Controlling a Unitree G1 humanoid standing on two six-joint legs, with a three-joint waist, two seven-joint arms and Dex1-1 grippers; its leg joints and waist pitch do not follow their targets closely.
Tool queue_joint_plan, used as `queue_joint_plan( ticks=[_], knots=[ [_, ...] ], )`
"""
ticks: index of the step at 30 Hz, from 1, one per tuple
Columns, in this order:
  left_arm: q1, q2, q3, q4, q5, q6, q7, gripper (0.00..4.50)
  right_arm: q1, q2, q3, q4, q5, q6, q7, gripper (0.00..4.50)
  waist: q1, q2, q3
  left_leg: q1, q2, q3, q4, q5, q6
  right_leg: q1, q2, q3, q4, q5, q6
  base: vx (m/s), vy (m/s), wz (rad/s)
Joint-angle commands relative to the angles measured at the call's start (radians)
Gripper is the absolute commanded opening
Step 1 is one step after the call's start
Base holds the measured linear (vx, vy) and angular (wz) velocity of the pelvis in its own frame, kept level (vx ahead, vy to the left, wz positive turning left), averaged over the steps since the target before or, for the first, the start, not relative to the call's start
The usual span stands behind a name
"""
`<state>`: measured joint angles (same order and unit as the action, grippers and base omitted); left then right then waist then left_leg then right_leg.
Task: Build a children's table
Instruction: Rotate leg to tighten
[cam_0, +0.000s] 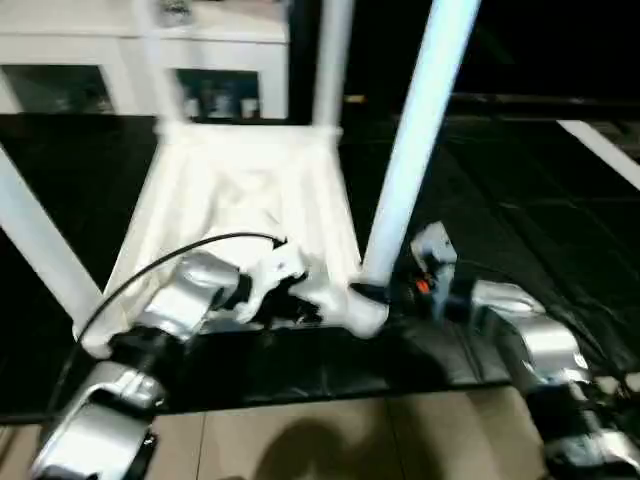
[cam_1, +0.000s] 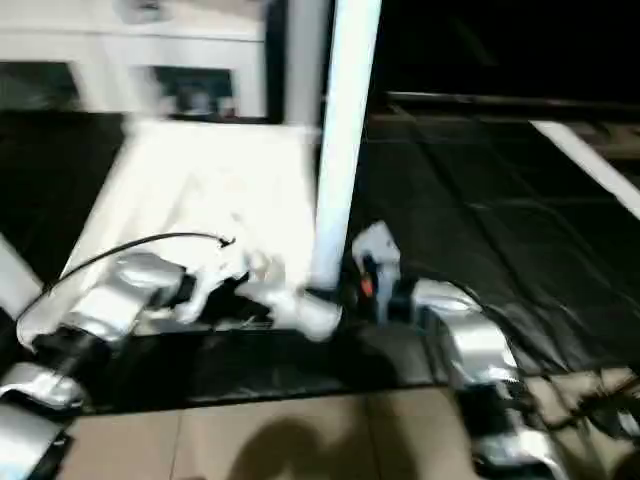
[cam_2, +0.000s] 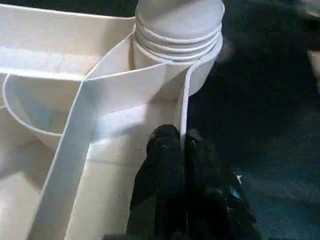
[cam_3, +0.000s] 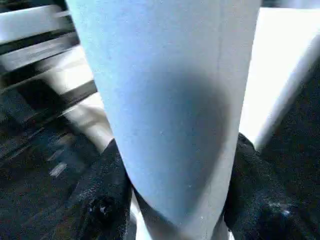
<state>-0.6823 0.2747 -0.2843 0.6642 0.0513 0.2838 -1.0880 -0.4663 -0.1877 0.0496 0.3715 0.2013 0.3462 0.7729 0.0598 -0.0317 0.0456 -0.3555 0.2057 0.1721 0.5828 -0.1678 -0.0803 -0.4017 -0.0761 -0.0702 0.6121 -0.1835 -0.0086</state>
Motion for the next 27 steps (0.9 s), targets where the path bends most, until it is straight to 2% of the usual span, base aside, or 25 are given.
queue_joint_plan(
  ticks=[1,2,3,4,5,6,7,8,10,12,15,17,18,20,27],
  knots=[
    [-0.051,-0.091,0.035,-0.006,-0.035,0.02,0.114,0.0,-0.027,0.089,0.073,0.031,-0.006,0.021,-0.067,2.04,0.005,-0.006,-0.055,-0.002,0.013,-0.011,-0.07,-0.285,-0.022,0.045,-0.068,0.039,-0.104,-0.489,-0.097,0.0,0.0,0.0],
    [-0.06,-0.11,0.049,-0.001,-0.036,0.032,0.152,0.0,-0.042,0.107,0.066,0.047,-0.018,0.022,-0.116,2.03,0.003,-0.003,-0.053,0.002,0.013,-0.01,-0.072,-0.284,-0.017,0.039,-0.064,0.038,-0.104,-0.464,-0.107,0.0,0.0,0.0],
    [-0.076,-0.153,0.076,0.004,-0.037,0.048,0.236,0.0,-0.066,0.147,0.051,0.069,-0.041,0.023,-0.201,2.02,-0.002,-0.004,-0.055,0.0,0.012,-0.008,-0.07,-0.278,-0.016,0.042,-0.062,0.039,-0.099,-0.434,-0.118,0.0,0.0,0.0],
    [-0.079,-0.164,0.08,0.003,-0.037,0.052,0.253,0.0,-0.072,0.158,0.046,0.071,-0.041,0.027,-0.217,2.02,-0.004,-0.006,-0.058,-0.001,0.014,-0.008,-0.07,-0.26,-0.013,0.044,-0.061,0.041,-0.095,-0.387,-0.131,0.0,0.0,0.0],
    [-0.079,-0.172,0.079,0.0,-0.033,0.05,0.263,0.0,-0.074,0.166,0.042,0.069,-0.033,0.04,-0.217,2.02,-0.002,-0.004,-0.059,0.001,0.014,-0.005,-0.069,-0.244,-0.003,0.044,-0.059,0.043,-0.092,-0.336,-0.147,0.0,0.0,0.0],
    [-0.078,-0.179,0.076,-0.004,-0.032,0.035,0.263,0.0,-0.074,0.171,0.046,0.064,-0.027,0.047,-0.21,2.02,-0.002,-0.008,-0.063,0.0,0.013,-0.003,-0.066,-0.218,0.012,0.048,-0.057,0.045,-0.086,-0.274,-0.163,0.0,0.0,0.0],
    [-0.078,-0.179,0.075,-0.004,-0.032,0.034,0.263,0.0,-0.075,0.171,0.046,0.063,-0.027,0.047,-0.209,2.02,-0.002,-0.008,-0.063,0.0,0.013,-0.003,-0.066,-0.218,0.012,0.048,-0.057,0.045,-0.086,-0.274,-0.163,0.0,0.0,0.0],
    [-0.075,-0.18,0.066,-0.008,-0.03,0.033,0.25,0.0,-0.075,0.173,0.059,0.068,-0.05,0.022,-0.206,2.02,0.001,-0.003,-0.063,-0.002,0.012,-0.001,-0.066,-0.19,0.026,0.051,-0.057,0.046,-0.081,-0.219,-0.178,0.0,0.0,0.0],
    [-0.074,-0.178,0.061,-0.009,-0.027,0.031,0.246,0.0,-0.075,0.174,0.065,0.069,-0.058,0.013,-0.2,2.02,0.004,-0.005,-0.066,-0.005,0.01,0.002,-0.063,-0.151,0.044,0.056,-0.057,0.045,-0.077,-0.173,-0.187,0.0,0.0,0.0],
    [-0.069,-0.164,0.06,-0.012,-0.02,0.036,0.24,0.0,-0.069,0.179,0.064,0.066,-0.05,0.01,-0.188,2.68,0.007,-0.001,-0.064,-0.005,0.01,0.002,-0.064,-0.14,0.049,0.057,-0.058,0.046,-0.078,-0.167,-0.191,0.0,0.0,0.0],
    [-0.064,-0.153,0.057,-0.015,-0.016,0.036,0.227,0.0,-0.061,0.176,0.063,0.056,-0.04,0.003,-0.169,2.74,0.005,0.0,-0.06,-0.002,0.013,0.001,-0.067,-0.178,0.039,0.056,-0.059,0.045,-0.085,-0.231,-0.182,0.0,0.0,0.0],
    [-0.054,-0.133,0.038,-0.017,-0.006,0.007,0.193,0.0,-0.049,0.163,0.056,0.039,-0.019,-0.001,-0.13,3.13,0.004,-0.002,-0.059,-0.001,0.014,0.001,-0.069,-0.198,0.034,0.054,-0.059,0.045,-0.089,-0.271,-0.17,0.0,0.0,0.0],
    [-0.05,-0.124,0.032,-0.017,-0.002,-0.002,0.178,0.0,-0.044,0.153,0.056,0.035,-0.017,-0.007,-0.109,3.13,0.004,-0.004,-0.059,-0.002,0.014,0.0,-0.07,-0.205,0.033,0.054,-0.06,0.045,-0.09,-0.285,-0.162,0.0,0.0,0.0],
    [-0.044,-0.097,0.019,-0.012,0.003,-0.025,0.135,0.0,-0.029,0.119,0.053,0.019,-0.001,-0.011,-0.044,3.37,0.005,-0.005,-0.058,-0.002,0.015,0.0,-0.07,-0.207,0.038,0.053,-0.06,0.046,-0.091,-0.289,-0.155,0.0,0.0,0.0],
    [-0.029,-0.026,-0.01,0.001,0.002,-0.124,-0.008,0.0,0.0,0.016,0.053,-0.033,0.048,-0.011,0.14,4.05,0.01,-0.005,-0.06,-0.002,0.018,-0.001,-0.069,-0.197,0.05,0.055,-0.062,0.046,-0.087,-0.256,-0.17,0.0,0.0,0.0]
  ],
)
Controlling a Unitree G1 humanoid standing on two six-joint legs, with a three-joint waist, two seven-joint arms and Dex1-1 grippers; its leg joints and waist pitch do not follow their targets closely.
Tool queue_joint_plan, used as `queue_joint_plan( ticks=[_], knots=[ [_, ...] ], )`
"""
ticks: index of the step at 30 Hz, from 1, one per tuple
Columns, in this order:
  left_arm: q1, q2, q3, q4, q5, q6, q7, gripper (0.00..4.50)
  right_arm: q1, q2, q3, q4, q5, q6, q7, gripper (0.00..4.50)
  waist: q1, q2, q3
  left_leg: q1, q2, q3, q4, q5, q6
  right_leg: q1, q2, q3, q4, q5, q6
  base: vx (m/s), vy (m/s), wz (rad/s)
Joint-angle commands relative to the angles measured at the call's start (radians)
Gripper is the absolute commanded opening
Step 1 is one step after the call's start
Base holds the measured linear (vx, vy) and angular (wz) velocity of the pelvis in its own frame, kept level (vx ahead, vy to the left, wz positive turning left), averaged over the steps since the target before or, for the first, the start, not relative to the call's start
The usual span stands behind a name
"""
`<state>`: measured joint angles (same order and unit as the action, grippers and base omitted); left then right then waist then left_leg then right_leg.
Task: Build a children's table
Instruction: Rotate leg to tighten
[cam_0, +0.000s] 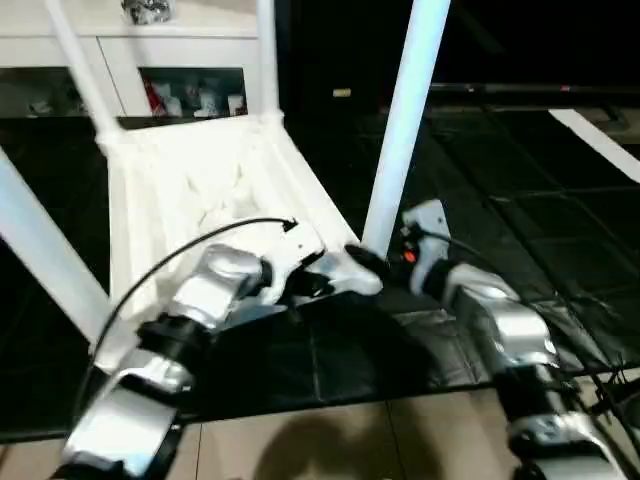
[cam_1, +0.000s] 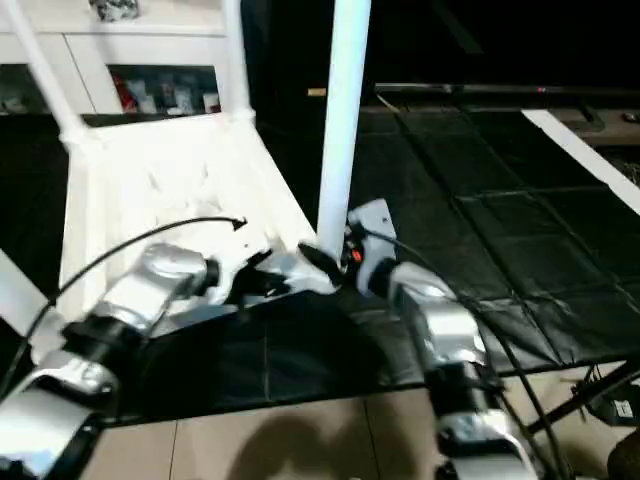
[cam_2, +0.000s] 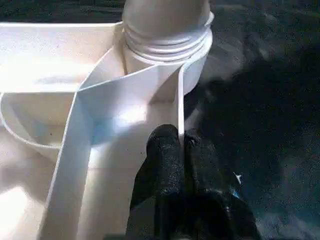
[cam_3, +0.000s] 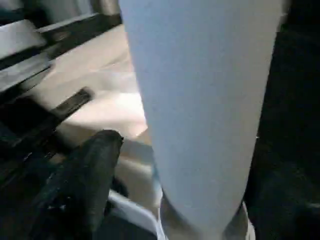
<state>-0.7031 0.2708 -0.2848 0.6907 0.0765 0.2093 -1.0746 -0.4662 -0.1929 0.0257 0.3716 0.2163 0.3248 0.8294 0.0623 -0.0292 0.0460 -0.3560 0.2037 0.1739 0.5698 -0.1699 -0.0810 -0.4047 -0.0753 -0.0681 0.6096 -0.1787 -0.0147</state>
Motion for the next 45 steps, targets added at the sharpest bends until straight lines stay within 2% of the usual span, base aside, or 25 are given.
queue_joint_plan(
  ticks=[1,3,4,5,8,9,10,11,13,15,16,17,19,28,31,33,42,43,45],
  knots=[
    [-0.004,-0.01,-0.015,-0.026,-0.028,-0.057,-0.056,0.0,0.005,-0.005,0.086,-0.04,0.033,0.003,0.127,4.11,0.009,-0.006,-0.061,0.001,0.022,-0.001,-0.055,-0.185,0.054,0.056,-0.062,0.046,-0.079,-0.22,-0.18,0.0,0.0,0.0],
    [0.007,0.032,-0.047,-0.041,-0.028,-0.088,-0.156,0.0,0.016,-0.061,0.094,-0.049,0.038,-0.006,0.212,4.28,0.01,-0.008,-0.059,0.001,0.022,-0.001,-0.056,-0.187,0.054,0.055,-0.063,0.044,-0.079,-0.218,-0.19,0.0,0.0,0.0],
    [0.007,0.032,-0.047,-0.041,-0.028,-0.088,-0.156,0.0,0.016,-0.061,0.094,-0.049,0.038,-0.006,0.212,4.39,0.012,-0.01,-0.06,0.001,0.021,-0.001,-0.055,-0.189,0.053,0.058,-0.062,0.044,-0.079,-0.223,-0.188,0.0,0.0,0.0],
    [0.013,0.057,-0.068,-0.05,-0.026,-0.107,-0.216,0.0,0.022,-0.093,0.096,-0.056,0.047,-0.001,0.266,4.47,0.013,-0.006,-0.059,0.001,0.023,0.0,-0.055,-0.192,0.055,0.055,-0.064,0.046,-0.078,-0.223,-0.192,0.0,0.0,0.0],
    [0.015,0.064,-0.076,-0.051,-0.027,-0.12,-0.241,0.0,0.027,-0.111,0.101,-0.067,0.055,0.004,0.301,4.47,0.028,-0.008,-0.059,0.006,0.027,0.001,-0.056,-0.189,0.052,0.052,-0.063,0.046,-0.075,-0.207,-0.199,0.0,0.0,0.0],
    [0.018,0.073,-0.086,-0.05,-0.028,-0.141,-0.273,0.0,0.033,-0.137,0.111,-0.082,0.064,0.007,0.352,4.47,0.037,-0.005,-0.059,0.009,0.029,0.003,-0.056,-0.19,0.049,0.051,-0.063,0.046,-0.074,-0.192,-0.208,0.0,0.0,0.0],
    [0.019,0.077,-0.093,-0.047,-0.029,-0.155,-0.294,0.0,0.038,-0.158,0.12,-0.089,0.068,0.008,0.392,4.47,0.037,-0.005,-0.059,0.009,0.029,0.003,-0.056,-0.19,0.049,0.051,-0.063,0.046,-0.074,-0.192,-0.208,0.0,0.0,0.0],
    [0.019,0.083,-0.101,-0.044,-0.029,-0.171,-0.32,0.0,0.042,-0.183,0.13,-0.097,0.073,0.008,0.438,4.47,0.047,-0.005,-0.06,0.008,0.032,0.004,-0.055,-0.188,0.052,0.053,-0.062,0.046,-0.07,-0.175,-0.211,0.0,0.0,0.0],
    [0.02,0.086,-0.108,-0.046,-0.031,-0.182,-0.345,0.0,0.046,-0.209,0.139,-0.103,0.075,0.008,0.477,4.47,0.053,-0.003,-0.06,0.007,0.031,0.003,-0.054,-0.187,0.052,0.054,-0.064,0.046,-0.068,-0.167,-0.214,0.0,0.0,0.0],
    [0.021,0.087,-0.111,-0.047,-0.032,-0.19,-0.364,0.0,0.047,-0.227,0.146,-0.105,0.078,0.011,0.503,4.47,0.054,-0.007,-0.059,0.005,0.03,0.003,-0.055,-0.196,0.046,0.054,-0.065,0.045,-0.07,-0.188,-0.209,0.0,0.0,0.0],
    [0.024,0.092,-0.12,-0.056,-0.034,-0.199,-0.39,0.0,0.047,-0.247,0.151,-0.106,0.087,0.021,0.533,4.47,0.055,-0.003,-0.059,0.005,0.03,0.003,-0.054,-0.206,0.041,0.054,-0.066,0.045,-0.073,-0.208,-0.204,0.0,0.0,0.0],
    [0.028,0.097,-0.128,-0.063,-0.035,-0.204,-0.411,0.0,0.047,-0.26,0.155,-0.106,0.093,0.028,0.554,4.47,0.055,-0.007,-0.059,0.005,0.03,0.003,-0.054,-0.207,0.039,0.055,-0.067,0.045,-0.074,-0.216,-0.202,0.0,0.0,0.0],
    [0.031,0.103,-0.135,-0.069,-0.035,-0.209,-0.428,0.0,0.047,-0.27,0.156,-0.105,0.096,0.033,0.569,4.47,0.059,-0.006,-0.06,0.004,0.031,0.002,-0.054,-0.198,0.04,0.056,-0.067,0.045,-0.072,-0.214,-0.2,0.0,0.0,0.0],
    [0.042,0.139,-0.155,-0.086,-0.025,-0.236,-0.476,0.0,0.048,-0.299,0.178,-0.083,0.09,0.036,0.614,3.67,0.072,-0.007,-0.06,0.006,0.031,0.003,-0.053,-0.194,0.033,0.052,-0.065,0.044,-0.07,-0.215,-0.199,0.0,0.0,0.0],
    [0.046,0.148,-0.156,-0.09,-0.024,-0.241,-0.486,0.0,0.041,-0.292,0.18,-0.059,0.08,0.022,0.609,3.45,0.073,-0.007,-0.06,0.005,0.031,0.002,-0.054,-0.2,0.027,0.052,-0.066,0.044,-0.071,-0.23,-0.194,0.0,0.0,0.0],
    [0.048,0.15,-0.156,-0.092,-0.025,-0.242,-0.488,0.0,0.038,-0.289,0.181,-0.053,0.081,0.022,0.607,3.14,0.073,-0.005,-0.06,0.007,0.031,0.002,-0.054,-0.206,0.024,0.052,-0.066,0.044,-0.072,-0.238,-0.193,0.0,0.0,0.0],
    [0.047,0.157,-0.158,-0.091,-0.017,-0.251,-0.472,0.0,0.026,-0.274,0.193,-0.031,0.08,0.011,0.605,2.47,0.073,-0.007,-0.062,0.005,0.031,0.002,-0.053,-0.194,0.027,0.053,-0.065,0.043,-0.068,-0.21,-0.199,0.0,0.0,0.0],
    [0.048,0.155,-0.156,-0.088,-0.018,-0.252,-0.465,0.0,0.026,-0.27,0.193,-0.029,0.081,0.008,0.605,2.47,0.072,-0.008,-0.061,0.005,0.031,0.002,-0.053,-0.197,0.027,0.053,-0.064,0.043,-0.069,-0.216,-0.198,0.0,0.0,0.0],
    [0.05,0.154,-0.155,-0.087,-0.019,-0.25,-0.461,0.0,0.028,-0.265,0.192,-0.03,0.082,0.005,0.605,2.2,0.073,-0.007,-0.06,0.006,0.031,0.002,-0.053,-0.206,0.025,0.052,-0.065,0.043,-0.071,-0.236,-0.193,0.0,0.0,0.0]
  ],
)
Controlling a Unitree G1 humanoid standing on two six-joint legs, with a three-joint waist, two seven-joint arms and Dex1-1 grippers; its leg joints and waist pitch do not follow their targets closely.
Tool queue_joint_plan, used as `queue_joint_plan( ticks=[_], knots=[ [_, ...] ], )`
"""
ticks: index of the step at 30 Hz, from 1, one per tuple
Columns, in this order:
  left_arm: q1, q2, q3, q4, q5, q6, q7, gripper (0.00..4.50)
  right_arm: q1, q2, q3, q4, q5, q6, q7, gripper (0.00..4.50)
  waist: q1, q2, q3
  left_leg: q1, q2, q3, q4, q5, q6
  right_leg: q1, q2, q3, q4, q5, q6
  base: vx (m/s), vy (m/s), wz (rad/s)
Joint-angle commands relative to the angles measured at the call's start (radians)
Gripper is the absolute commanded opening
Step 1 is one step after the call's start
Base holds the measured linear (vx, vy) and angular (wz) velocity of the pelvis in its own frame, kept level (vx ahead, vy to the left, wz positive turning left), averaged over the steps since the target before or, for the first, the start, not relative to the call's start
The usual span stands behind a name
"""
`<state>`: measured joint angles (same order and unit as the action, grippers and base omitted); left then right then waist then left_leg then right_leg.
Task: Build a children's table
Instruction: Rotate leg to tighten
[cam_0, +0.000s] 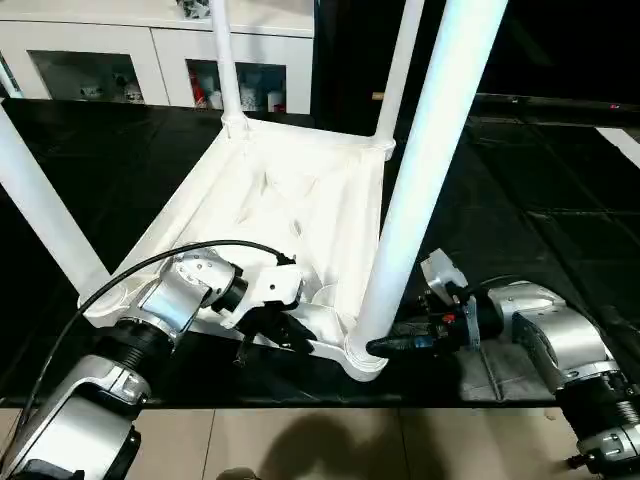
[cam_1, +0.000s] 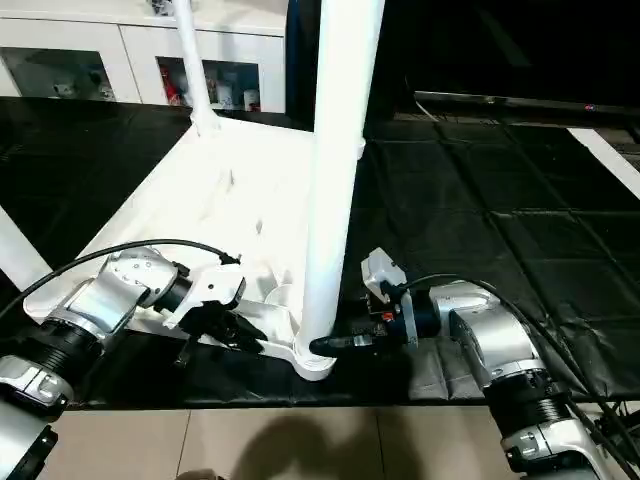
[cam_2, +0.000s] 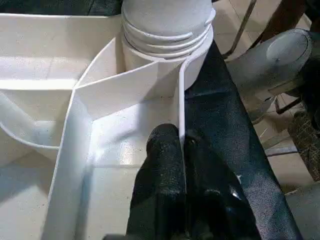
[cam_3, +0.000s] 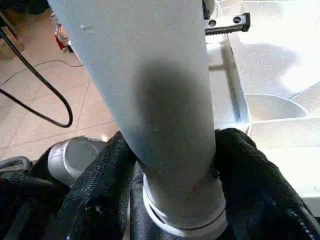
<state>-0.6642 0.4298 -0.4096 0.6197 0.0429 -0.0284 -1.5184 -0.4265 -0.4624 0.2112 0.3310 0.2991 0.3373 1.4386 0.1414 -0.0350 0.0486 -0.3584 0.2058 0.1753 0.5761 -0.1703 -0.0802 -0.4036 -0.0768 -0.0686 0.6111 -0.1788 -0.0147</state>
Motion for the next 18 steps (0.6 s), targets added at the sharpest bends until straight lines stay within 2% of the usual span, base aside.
queue_joint_plan(
  ticks=[1,4,5,6,8,12,15,17,18],
  knots=[
    [0.011,-0.005,-0.03,-0.016,0.014,-0.012,-0.017,0.0,-0.012,0.004,0.007,0.011,-0.001,-0.007,-0.004,2.2,-0.007,-0.002,-0.063,0.008,0.028,0.001,-0.06,-0.207,0.023,0.051,-0.064,0.044,-0.073,-0.24,-0.191,0.0,0.0,0.0],
    [0.019,-0.012,-0.025,-0.022,0.005,0.004,-0.01,0.0,-0.001,0.018,0.004,-0.005,0.009,-0.007,-0.008,2.09,-0.007,-0.001,-0.062,0.008,0.028,0.0,-0.06,-0.21,0.02,0.051,-0.064,0.044,-0.074,-0.253,-0.185,0.0,0.0,0.0],
    [0.021,-0.016,-0.022,-0.024,0.002,0.012,-0.003,0.0,0.006,0.021,0.003,-0.014,0.013,-0.004,-0.011,2.09,-0.007,0.006,-0.062,0.008,0.028,-0.001,-0.061,-0.212,0.018,0.051,-0.064,0.044,-0.074,-0.254,-0.186,0.0,0.0,0.0],
    [0.021,-0.018,-0.02,-0.026,0.0,0.017,0.001,0.0,0.009,0.022,0.003,-0.019,0.016,-0.002,-0.012,2.08,-0.008,0.001,-0.063,0.009,0.029,0.0,-0.06,-0.213,0.017,0.051,-0.063,0.044,-0.074,-0.247,-0.187,0.0,0.0,0.0],
    [0.019,-0.033,-0.01,-0.025,0.002,0.05,0.039,0.0,0.032,0.035,-0.005,-0.044,0.029,0.007,-0.033,2.07,-0.009,0.003,-0.062,0.01,0.028,0.0,-0.061,-0.22,0.017,0.05,-0.062,0.044,-0.075,-0.252,-0.187,0.0,0.0,0.0],
    [0.013,-0.076,0.021,-0.03,-0.01,0.144,0.125,0.0,0.067,0.089,-0.031,-0.058,0.012,-0.003,-0.168,2.06,-0.012,0.001,-0.056,0.011,0.027,-0.002,-0.067,-0.26,0.005,0.048,-0.065,0.044,-0.085,-0.333,-0.166,0.0,0.0,0.0],
    [0.005,-0.119,0.044,-0.045,-0.02,0.224,0.196,0.0,0.073,0.16,-0.052,-0.029,-0.052,-0.015,-0.364,2.02,-0.028,-0.001,-0.052,0.012,0.021,-0.01,-0.072,-0.301,-0.021,0.047,-0.067,0.04,-0.095,-0.445,-0.128,0.0,0.0,0.0],
    [-0.008,-0.162,0.064,-0.04,-0.022,0.276,0.274,0.0,0.069,0.229,-0.075,-0.017,-0.067,0.001,-0.496,1.98,-0.053,0.0,-0.051,0.008,0.017,-0.013,-0.072,-0.316,-0.027,0.046,-0.066,0.035,-0.105,-0.518,-0.097,0.0,0.0,0.0],
    [-0.013,-0.182,0.073,-0.037,-0.024,0.296,0.306,0.0,0.065,0.257,-0.084,-0.012,-0.07,0.008,-0.544,1.96,-0.061,-0.003,-0.051,0.002,0.012,-0.016,-0.071,-0.315,-0.026,0.051,-0.067,0.03,-0.11,-0.559,-0.076,0.0,0.0,0.0]
  ],
)
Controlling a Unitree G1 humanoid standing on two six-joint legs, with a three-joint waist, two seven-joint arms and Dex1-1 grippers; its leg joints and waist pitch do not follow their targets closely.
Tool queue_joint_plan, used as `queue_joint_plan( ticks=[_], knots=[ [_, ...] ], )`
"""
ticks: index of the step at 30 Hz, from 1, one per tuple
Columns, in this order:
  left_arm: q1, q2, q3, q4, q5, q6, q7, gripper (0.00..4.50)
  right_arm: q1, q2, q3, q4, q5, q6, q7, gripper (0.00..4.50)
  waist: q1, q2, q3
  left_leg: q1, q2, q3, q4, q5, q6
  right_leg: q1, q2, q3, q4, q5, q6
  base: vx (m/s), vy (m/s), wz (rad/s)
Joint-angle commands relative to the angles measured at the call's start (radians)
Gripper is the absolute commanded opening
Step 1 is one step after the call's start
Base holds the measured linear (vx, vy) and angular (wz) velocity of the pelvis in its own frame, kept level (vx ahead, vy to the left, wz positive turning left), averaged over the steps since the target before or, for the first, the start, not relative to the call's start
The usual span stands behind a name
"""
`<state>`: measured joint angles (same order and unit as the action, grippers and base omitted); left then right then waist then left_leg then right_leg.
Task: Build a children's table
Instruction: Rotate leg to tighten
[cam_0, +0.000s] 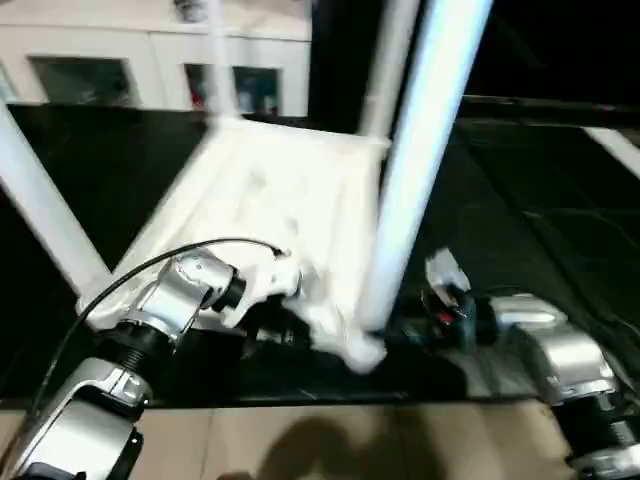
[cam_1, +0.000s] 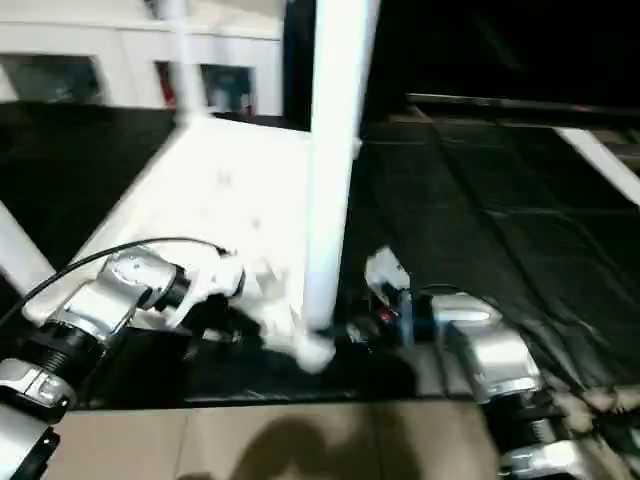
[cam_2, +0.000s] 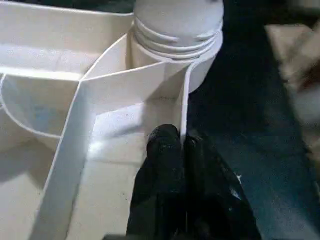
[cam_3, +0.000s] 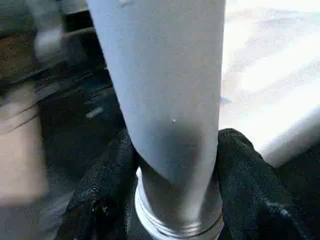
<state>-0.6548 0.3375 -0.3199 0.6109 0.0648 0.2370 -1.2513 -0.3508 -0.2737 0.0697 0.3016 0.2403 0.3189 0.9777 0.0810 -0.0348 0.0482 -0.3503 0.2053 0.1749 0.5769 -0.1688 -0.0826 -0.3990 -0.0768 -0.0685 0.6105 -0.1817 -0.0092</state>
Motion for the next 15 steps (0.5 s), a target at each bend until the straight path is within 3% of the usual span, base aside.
queue_joint_plan(
  ticks=[1,4,5,11,13,15],
  knots=[
    [-0.032,-0.119,-0.001,-0.021,-0.049,0.058,0.091,0.0,-0.02,0.11,0.045,0.027,-0.019,0.037,-0.158,1.96,-0.004,-0.002,-0.051,-0.007,0.013,-0.016,-0.072,-0.31,-0.027,0.045,-0.067,0.031,-0.11,-0.563,-0.075,0.0,0.0,0.0],
    [-0.047,-0.166,0.025,-0.001,-0.047,0.088,0.183,0.0,-0.048,0.178,0.018,0.054,-0.026,0.053,-0.278,1.95,-0.014,0.0,-0.052,-0.001,0.009,-0.015,-0.068,-0.31,-0.017,0.036,-0.064,0.03,-0.118,-0.562,-0.073,0.0,0.0,0.0],
    [-0.055,-0.19,0.039,0.012,-0.045,0.096,0.232,0.0,-0.07,0.211,0.008,0.077,-0.036,0.051,-0.341,1.95,-0.021,0.005,-0.053,-0.001,0.01,-0.015,-0.068,-0.312,-0.008,0.035,-0.061,0.032,-0.114,-0.528,-0.087,0.0,0.0,0.0],
    [-0.064,-0.245,0.079,0.012,-0.038,0.126,0.348,0.0,-0.119,0.273,0.005,0.116,-0.09,0.021,-0.457,1.95,-0.031,0.001,-0.058,-0.004,0.012,-0.01,-0.068,-0.276,0.007,0.04,-0.057,0.038,-0.102,-0.392,-0.132,0.0,0.0,0.0],
    [-0.051,-0.243,0.069,-0.008,-0.025,0.123,0.346,0.0,-0.102,0.265,0.033,0.096,-0.108,-0.002,-0.425,2.65,-0.029,0.002,-0.06,-0.008,0.011,-0.007,-0.065,-0.24,0.02,0.045,-0.056,0.04,-0.095,-0.327,-0.147,0.0,0.0,0.0],
    [-0.044,-0.236,0.061,-0.016,-0.023,0.119,0.337,0.0,-0.093,0.262,0.032,0.086,-0.094,0.003,-0.409,2.73,-0.026,0.004,-0.061,-0.008,0.011,-0.005,-0.064,-0.211,0.032,0.049,-0.057,0.042,-0.09,-0.282,-0.161,0.026,-0.007,0.01]
  ],
)
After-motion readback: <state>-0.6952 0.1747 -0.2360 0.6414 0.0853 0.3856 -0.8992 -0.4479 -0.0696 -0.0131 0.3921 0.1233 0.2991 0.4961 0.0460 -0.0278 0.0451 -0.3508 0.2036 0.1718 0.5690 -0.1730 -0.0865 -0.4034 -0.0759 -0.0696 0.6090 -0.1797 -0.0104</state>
